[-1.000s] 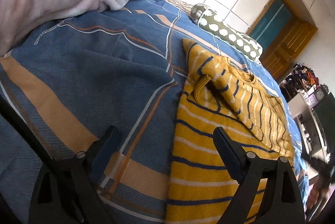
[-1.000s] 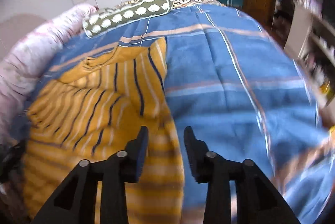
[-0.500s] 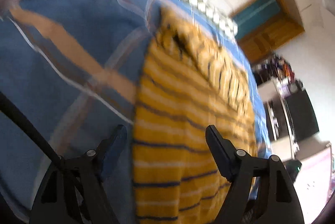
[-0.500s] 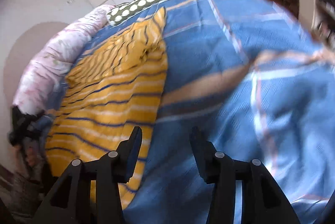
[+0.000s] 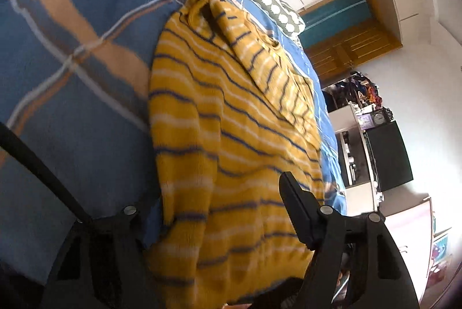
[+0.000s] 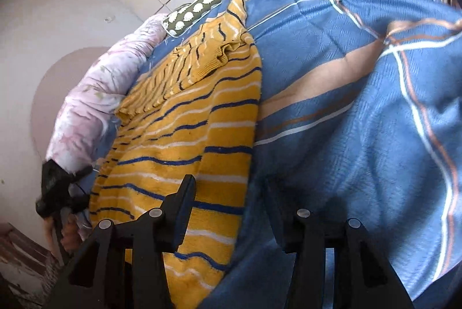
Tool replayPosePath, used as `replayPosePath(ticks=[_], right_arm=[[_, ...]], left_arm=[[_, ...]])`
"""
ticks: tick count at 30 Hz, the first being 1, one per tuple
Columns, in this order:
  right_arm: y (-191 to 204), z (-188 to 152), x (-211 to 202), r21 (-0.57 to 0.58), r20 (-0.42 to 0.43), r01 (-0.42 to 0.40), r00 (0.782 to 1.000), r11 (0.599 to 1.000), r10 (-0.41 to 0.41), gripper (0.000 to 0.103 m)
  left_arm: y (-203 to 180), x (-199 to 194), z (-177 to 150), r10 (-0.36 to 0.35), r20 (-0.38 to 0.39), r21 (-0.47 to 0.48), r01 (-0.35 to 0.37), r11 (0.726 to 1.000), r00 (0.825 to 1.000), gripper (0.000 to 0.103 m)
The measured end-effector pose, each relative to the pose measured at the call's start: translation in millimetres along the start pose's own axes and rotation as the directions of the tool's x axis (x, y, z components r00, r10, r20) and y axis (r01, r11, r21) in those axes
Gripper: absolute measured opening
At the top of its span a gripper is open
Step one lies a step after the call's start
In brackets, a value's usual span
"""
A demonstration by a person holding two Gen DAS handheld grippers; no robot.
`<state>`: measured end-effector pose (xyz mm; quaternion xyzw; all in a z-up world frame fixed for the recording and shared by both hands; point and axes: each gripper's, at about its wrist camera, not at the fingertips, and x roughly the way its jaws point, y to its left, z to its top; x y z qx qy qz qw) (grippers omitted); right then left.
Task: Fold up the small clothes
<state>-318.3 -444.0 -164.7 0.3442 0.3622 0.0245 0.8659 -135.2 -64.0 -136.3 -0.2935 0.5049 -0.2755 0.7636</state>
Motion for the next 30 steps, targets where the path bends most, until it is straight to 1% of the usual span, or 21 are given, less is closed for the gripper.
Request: replayPosePath(ticks=[1, 2, 3, 4, 9, 10, 15, 19, 22, 23, 24, 25, 26, 27, 28, 29, 30], right_arm=[[2, -1, 1, -0.003, -0.001, -0.003, 1.000, 1.000, 0.003, 0.052], [4, -3, 1, -0.008, -0.004, -0.007, 1.000, 1.000, 0.007, 0.052], [6, -4, 2, -0.009, -0.010, -0.018, 1.000, 1.000, 0.018, 0.052], [7, -5, 3, -0.007, -0.016, -0.028, 0.999, 1.000, 0.028, 0.052], [18, -16, 8, -0.012, -0.033, -0.062, 0.998, 0.998, 0.061, 0.053], [20, -18, 9, -0.014, -0.039, -0.072, 0.997, 0.997, 0.072, 0.054], [31, -31, 12, -0.036, -0.072, -0.099, 0.993, 0.994, 0.097, 0.054], [31, -39, 11, -0.013, -0.087, -0.130, 0.988, 0.991, 0.128, 0.054], [31, -48, 9, 0.003, -0.083, -0.148, 0.985, 0.989, 0.148, 0.054], [33, -50, 9, 0.000, -0.081, -0.145, 0.986, 0.989, 0.145, 0.054], [35, -51, 9, -0.009, -0.076, -0.133, 0.988, 0.991, 0.132, 0.054], [37, -52, 9, -0.017, -0.075, -0.123, 0.990, 0.992, 0.121, 0.054], [41, -53, 9, -0.034, -0.075, -0.103, 0.992, 0.994, 0.100, 0.053], [45, -54, 9, -0.052, -0.074, -0.080, 0.994, 0.995, 0.076, 0.051], [48, -55, 10, -0.071, -0.071, -0.052, 0.996, 0.996, 0.047, 0.043], [51, -56, 11, -0.092, -0.067, -0.013, 0.998, 0.996, 0.007, 0.037], [52, -57, 12, -0.100, -0.064, 0.018, 0.998, 0.995, -0.024, 0.025]], left_arm=[[-1, -2, -5, -0.002, 0.005, 0.002, 0.002, 1.000, 1.000, 0.071], [-1, -5, -11, -0.005, 0.011, 0.005, 0.005, 1.000, 1.000, 0.074], [-2, -5, -15, -0.014, 0.013, 0.008, 0.014, 1.000, 1.000, 0.077], [-2, -7, -21, -0.034, 0.009, 0.003, 0.034, 0.999, 0.999, 0.078], [0, -12, -42, -0.110, -0.029, -0.026, 0.109, 0.994, 0.994, 0.079], [-1, -12, -47, -0.122, -0.035, -0.031, 0.120, 0.992, 0.992, 0.079], [-7, -8, -58, -0.122, -0.046, -0.013, 0.121, 0.993, 0.991, 0.079], [-8, 1, -60, -0.106, -0.049, -0.005, 0.106, 0.994, 0.993, 0.079], [-5, -6, -66, -0.093, -0.045, 0.003, 0.094, 0.996, 0.995, 0.077], [-2, -8, -67, -0.086, -0.044, -0.001, 0.086, 0.996, 0.995, 0.070], [0, -7, -66, -0.069, -0.042, -0.015, 0.068, 0.998, 0.997, 0.060], [3, -7, -66, -0.048, -0.041, -0.028, 0.046, 0.999, 0.998, 0.053], [6, -9, -66, -0.028, -0.042, -0.032, 0.027, 0.999, 0.999, 0.034], [9, -9, -65, 0.015, -0.042, -0.037, -0.017, 0.999, 0.999, 0.015], [10, -9, -65, 0.044, -0.040, -0.041, -0.045, 0.998, 0.998, 0.012], [12, -10, -65, 0.046, -0.039, -0.046, -0.048, 0.998, 0.998, 0.011], [13, -12, -65, 0.048, -0.031, -0.054, -0.050, 0.997, 0.998, 0.010]])
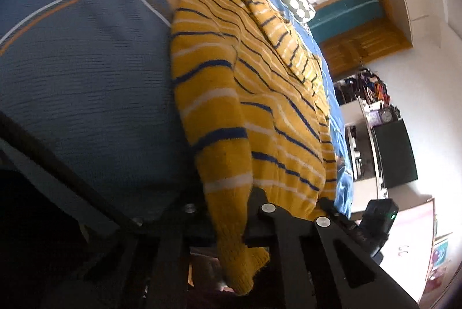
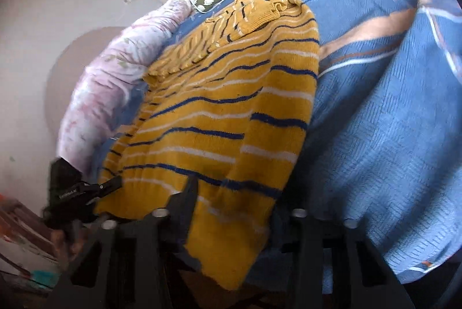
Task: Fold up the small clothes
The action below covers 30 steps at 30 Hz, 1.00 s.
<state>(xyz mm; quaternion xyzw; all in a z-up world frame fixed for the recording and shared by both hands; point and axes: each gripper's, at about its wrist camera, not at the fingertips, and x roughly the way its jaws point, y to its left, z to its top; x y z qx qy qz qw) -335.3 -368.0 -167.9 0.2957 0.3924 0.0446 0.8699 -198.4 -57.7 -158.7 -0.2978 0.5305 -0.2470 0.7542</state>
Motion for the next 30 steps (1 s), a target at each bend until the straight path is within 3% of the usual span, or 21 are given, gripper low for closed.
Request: replayPosePath(ticks=[1, 3, 10, 15, 17, 20, 26, 30], right_arm=[[0, 0, 0, 0.000, 0.001, 0.023, 1.000, 1.000, -0.023, 0.017], [2, 1, 0, 0.011, -0.010, 0.024, 1.000, 1.000, -0.024, 0.011], [11, -2, -44, -0.009, -0.005, -0.064, 0.998, 0.998, 0.064, 0.008], [23, -34, -68, -0.072, -0.067, -0.090, 0.994, 0.993, 0.085, 0.008], [23, -46, -62, -0.107, -0.104, -0.043, 0.994, 0.993, 0.031, 0.008], [23, -41, -59, -0.123, -0.109, -0.043, 0.994, 0.991, 0.030, 0.008], [38, 20, -69, -0.165, -0.030, -0.111, 0.994, 0.980, 0.108, 0.008], [55, 83, -61, -0.190, 0.065, -0.101, 0.991, 0.977, 0.115, 0.008]], left_arm=[[-2, -5, 0, 0.015, 0.015, 0.002, -0.015, 1.000, 1.000, 0.010], [-7, -15, 2, 0.038, 0.044, 0.024, -0.039, 0.999, 0.998, 0.008], [-37, -84, -14, 0.029, 0.167, 0.141, -0.052, 0.989, 0.986, 0.007], [-29, -95, -41, 0.041, 0.155, 0.153, -0.065, 0.986, 0.987, 0.007], [-20, -88, -44, 0.072, 0.137, 0.141, -0.092, 0.986, 0.988, 0.007], [-16, -84, -38, 0.089, 0.126, 0.120, -0.104, 0.987, 0.988, 0.007], [-57, -96, 10, 0.065, 0.211, 0.214, -0.111, 0.970, 0.975, 0.007], [-98, -85, 87, 0.060, 0.283, 0.259, -0.137, 0.956, 0.957, 0.008]])
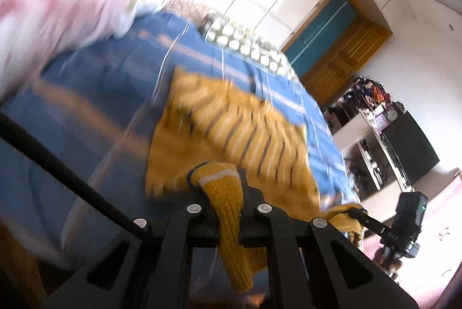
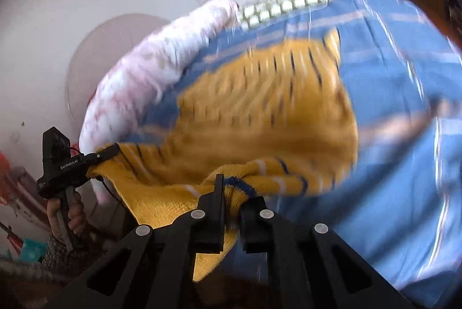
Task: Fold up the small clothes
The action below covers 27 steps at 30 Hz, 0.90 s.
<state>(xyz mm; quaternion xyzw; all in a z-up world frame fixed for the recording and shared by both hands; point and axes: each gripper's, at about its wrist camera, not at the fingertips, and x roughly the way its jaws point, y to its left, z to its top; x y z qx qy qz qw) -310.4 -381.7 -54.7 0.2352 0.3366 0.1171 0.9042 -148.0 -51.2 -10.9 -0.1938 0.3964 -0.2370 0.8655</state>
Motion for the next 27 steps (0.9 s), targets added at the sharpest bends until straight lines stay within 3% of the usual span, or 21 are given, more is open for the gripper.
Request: replayPosePath(ticks=[6, 11, 17, 20, 21, 22, 23, 24, 27], right_arm=[[-25, 82, 51, 0.060, 0.060, 0.074, 0.995, 0.996, -0.077, 0.009], [-67, 112, 105, 0.170, 0.014, 0.127, 0.991, 0.977, -0.131, 0.009], [-114, 144, 142, 0.286, -0.003, 0.107, 0.994, 0.952, -0.111, 0.011], [-143, 153, 165, 0.380, -0.054, 0.122, 0.992, 0.917, -0.110, 0.021], [-151, 155, 169, 0.407, -0.055, 0.115, 0.993, 0.906, -0.102, 0.025], [-158, 157, 171, 0.429, -0.050, 0.099, 0.995, 0.898, -0.085, 0.028], [-166, 158, 172, 0.457, -0.040, 0.075, 0.997, 0.886, -0.064, 0.030], [-173, 158, 172, 0.488, -0.024, 0.049, 0.999, 0.872, -0.043, 0.034], [-196, 156, 170, 0.583, 0.038, -0.048, 0.999, 0.811, 0.032, 0.038]], left_arm=[[1, 100, 86, 0.097, -0.055, -0.011, -0.098, 0.995, 0.994, 0.008], [17, 172, 107, 0.161, -0.131, -0.027, -0.166, 0.986, 0.978, 0.008], [21, 222, 136, 0.195, -0.155, -0.011, -0.199, 0.980, 0.968, 0.013], [37, 243, 145, 0.156, -0.209, -0.078, -0.175, 0.981, 0.965, 0.018], [42, 245, 146, 0.130, -0.218, -0.106, -0.156, 0.982, 0.967, 0.029], [52, 246, 148, 0.057, -0.214, -0.174, -0.095, 0.980, 0.975, 0.036], [57, 243, 148, 0.018, -0.201, -0.208, -0.060, 0.976, 0.979, 0.052], [63, 240, 150, -0.031, -0.174, -0.252, -0.014, 0.968, 0.984, 0.064], [82, 228, 153, -0.170, -0.105, -0.372, 0.120, 0.920, 0.980, 0.070]])
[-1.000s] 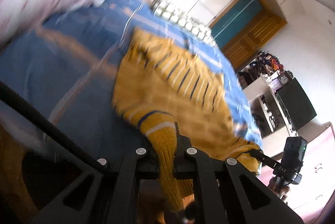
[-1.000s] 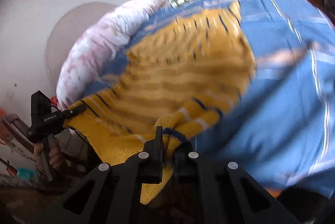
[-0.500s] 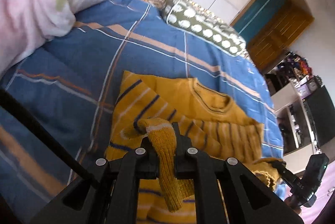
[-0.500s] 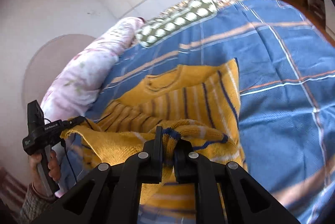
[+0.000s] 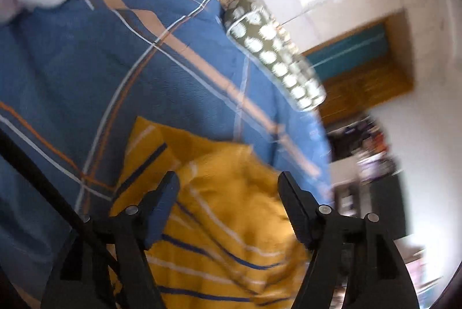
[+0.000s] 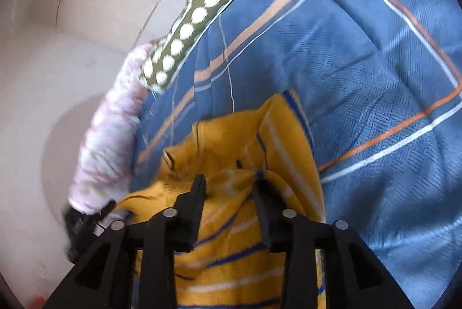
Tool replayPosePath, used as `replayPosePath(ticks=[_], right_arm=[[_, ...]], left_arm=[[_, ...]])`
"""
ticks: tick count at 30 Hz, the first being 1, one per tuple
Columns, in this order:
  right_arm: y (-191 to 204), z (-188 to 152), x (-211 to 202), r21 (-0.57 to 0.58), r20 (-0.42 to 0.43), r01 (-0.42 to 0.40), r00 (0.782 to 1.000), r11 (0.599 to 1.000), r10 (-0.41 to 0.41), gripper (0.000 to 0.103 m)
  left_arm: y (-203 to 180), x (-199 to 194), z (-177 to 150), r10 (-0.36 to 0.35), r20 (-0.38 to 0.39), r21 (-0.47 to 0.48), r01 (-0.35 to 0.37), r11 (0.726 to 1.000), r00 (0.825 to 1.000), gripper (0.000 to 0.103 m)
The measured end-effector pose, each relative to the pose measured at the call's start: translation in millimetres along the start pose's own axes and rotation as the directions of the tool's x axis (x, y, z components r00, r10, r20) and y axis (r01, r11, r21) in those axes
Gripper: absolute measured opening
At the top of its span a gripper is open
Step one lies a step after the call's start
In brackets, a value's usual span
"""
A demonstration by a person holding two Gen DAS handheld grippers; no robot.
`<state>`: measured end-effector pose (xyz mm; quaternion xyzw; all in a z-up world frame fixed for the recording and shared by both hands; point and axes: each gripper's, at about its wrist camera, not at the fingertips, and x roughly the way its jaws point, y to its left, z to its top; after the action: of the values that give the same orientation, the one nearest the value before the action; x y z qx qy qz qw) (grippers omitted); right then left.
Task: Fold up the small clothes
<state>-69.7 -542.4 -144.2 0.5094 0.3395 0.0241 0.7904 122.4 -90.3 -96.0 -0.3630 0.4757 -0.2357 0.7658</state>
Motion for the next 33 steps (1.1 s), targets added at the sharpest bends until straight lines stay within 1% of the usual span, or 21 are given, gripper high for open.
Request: replayPosePath(ticks=[1, 3, 4, 5, 7, 9, 12, 15, 18, 19, 20, 21, 22, 24, 25, 26, 27, 28, 29, 31, 33], right_arm=[[-3, 3, -1, 0.023, 0.009, -0.013, 1.000, 1.000, 0.013, 0.038], [-9, 10, -7, 0.060, 0.050, -0.021, 0.999, 0.998, 0.018, 0.041], [-10, 15, -11, 0.077, 0.075, -0.018, 0.997, 0.997, 0.013, 0.048], [-12, 18, -17, 0.095, 0.101, -0.001, 0.995, 0.996, -0.009, 0.051], [-9, 22, -28, 0.086, 0.132, 0.040, 0.990, 0.995, -0.051, 0.053], [1, 18, -40, 0.013, 0.133, 0.094, 0.987, 0.995, -0.095, 0.053], [18, -8, -57, -0.163, 0.099, 0.184, 0.981, 0.969, -0.170, 0.053], [22, -52, -75, -0.309, 0.046, 0.229, 0.973, 0.923, -0.226, 0.053], [10, -87, -81, -0.367, 0.009, 0.257, 0.962, 0.894, -0.273, 0.054], [6, -100, -78, -0.389, -0.009, 0.270, 0.955, 0.881, -0.297, 0.051], [1, -111, -74, -0.418, -0.046, 0.260, 0.951, 0.870, -0.306, 0.038], [-3, -116, -74, -0.435, -0.054, 0.260, 0.948, 0.862, -0.313, 0.010], [-8, -119, -79, -0.440, -0.022, 0.292, 0.942, 0.849, -0.335, 0.010], [-20, -112, -93, -0.383, 0.021, 0.334, 0.935, 0.861, -0.353, 0.009], [-26, -106, -101, -0.350, 0.051, 0.370, 0.925, 0.861, -0.377, 0.009], [-28, -104, -108, -0.333, 0.101, 0.450, 0.891, 0.829, -0.443, 0.009], [-27, -105, -115, -0.338, 0.135, 0.499, 0.865, 0.798, -0.484, 0.012], [-23, -106, -123, -0.343, 0.152, 0.501, 0.864, 0.794, -0.480, 0.012], [-18, -109, -135, -0.336, 0.158, 0.459, 0.889, 0.822, -0.431, 0.012], [-1, -116, -150, -0.355, 0.195, 0.403, 0.914, 0.843, -0.354, 0.012], [21, -123, -150, -0.405, 0.232, 0.390, 0.919, 0.827, -0.320, 0.012]], left_arm=[[3, -5, 2, -0.032, -0.001, -0.016, 0.032, 0.999, 0.999, 0.070], [-2, -13, 4, -0.016, 0.015, 0.007, 0.016, 1.000, 1.000, 0.071], [-6, -18, 3, 0.016, 0.028, 0.034, -0.017, 0.999, 0.999, 0.071], [-9, -22, 1, 0.046, 0.036, 0.053, -0.048, 0.997, 0.998, 0.071], [-16, -30, -8, 0.094, 0.038, 0.100, -0.097, 0.990, 0.995, 0.071], [-24, -40, -21, 0.139, 0.035, 0.164, -0.143, 0.976, 0.990, 0.072], [-29, -55, -43, 0.173, 0.035, 0.252, -0.176, 0.952, 0.984, 0.072], [-26, -72, -71, 0.195, 0.027, 0.314, -0.193, 0.929, 0.980, 0.072], [-20, -84, -96, 0.226, 0.030, 0.351, -0.222, 0.910, 0.974, 0.072], [-18, -87, -103, 0.240, 0.030, 0.360, -0.234, 0.903, 0.970, 0.072], [-16, -90, -107, 0.248, 0.029, 0.362, -0.241, 0.900, 0.968, 0.072], [-14, -95, -112, 0.253, 0.032, 0.360, -0.247, 0.900, 0.967, 0.072], [-12, -102, -118, 0.261, 0.042, 0.353, -0.258, 0.899, 0.965, 0.072], [-8, -113, -127, 0.287, 0.074, 0.348, -0.295, 0.890, 0.955, 0.072], [-7, -116, -130, 0.302, 0.091, 0.348, -0.315, 0.883, 0.949, 0.072], [-6, -119, -134, 0.321, 0.112, 0.351, -0.340, 0.873, 0.940, 0.072], [-5, -121, -137, 0.336, 0.132, 0.356, -0.361, 0.862, 0.933, 0.073], [-3, -121, -142, 0.354, 0.157, 0.358, -0.387, 0.849, 0.922, 0.074], [-1, -119, -144, 0.366, 0.175, 0.354, -0.405, 0.843, 0.914, 0.076], [2, -113, -148, 0.377, 0.207, 0.340, -0.427, 0.838, 0.903, 0.076], [6, -103, -152, 0.395, 0.231, 0.324, -0.453, 0.831, 0.889, 0.076]])
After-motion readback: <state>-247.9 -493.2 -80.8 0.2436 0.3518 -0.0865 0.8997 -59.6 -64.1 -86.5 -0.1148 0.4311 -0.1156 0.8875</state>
